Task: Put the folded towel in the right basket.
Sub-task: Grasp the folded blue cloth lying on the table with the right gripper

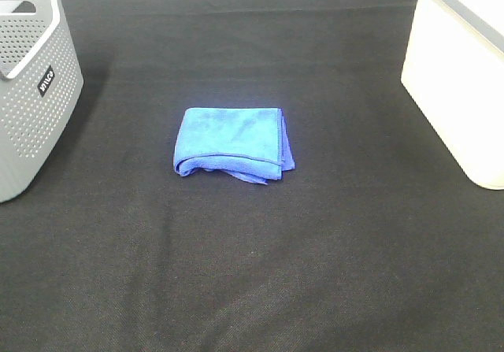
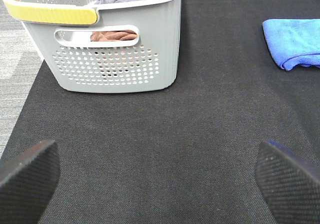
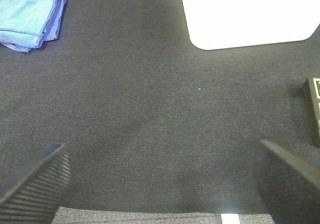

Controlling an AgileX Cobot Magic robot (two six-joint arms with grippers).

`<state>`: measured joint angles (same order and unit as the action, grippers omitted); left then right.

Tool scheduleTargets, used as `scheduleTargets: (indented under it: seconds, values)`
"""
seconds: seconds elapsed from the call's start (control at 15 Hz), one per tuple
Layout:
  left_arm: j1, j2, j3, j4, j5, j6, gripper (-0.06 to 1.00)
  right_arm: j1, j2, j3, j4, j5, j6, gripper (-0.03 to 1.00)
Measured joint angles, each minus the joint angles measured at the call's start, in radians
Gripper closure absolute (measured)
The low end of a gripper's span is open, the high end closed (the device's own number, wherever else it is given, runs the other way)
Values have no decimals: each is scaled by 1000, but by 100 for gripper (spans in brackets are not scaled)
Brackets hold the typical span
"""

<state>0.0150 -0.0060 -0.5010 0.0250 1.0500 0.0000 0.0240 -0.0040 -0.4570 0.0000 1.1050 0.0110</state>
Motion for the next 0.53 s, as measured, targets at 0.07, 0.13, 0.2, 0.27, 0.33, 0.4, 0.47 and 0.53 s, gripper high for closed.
scheduleTargets:
  seconds: [0.07,0.13,0.2,0.27,0.33,0.4,0.47,0.53]
  values:
    - [0,0,0,0,0,0,-4,0,0,0,0,0,0,0]
    - [0,0,0,0,0,0,-4,0,0,0,0,0,0,0]
    - [0,0,0,0,0,0,-4,0,0,0,0,0,0,0]
    - [0,0,0,-2,0,0,-4,0,0,0,0,0,0,0]
    - [0,0,0,-12,0,0,-4,0,0,0,0,0,0,0]
    - [0,0,0,-16,0,0,-4,0,0,0,0,0,0,0]
    - [0,0,0,-17,0,0,-4,0,0,0,0,0,0,0]
    - [0,0,0,-18,0,0,-4,0,0,0,0,0,0,0]
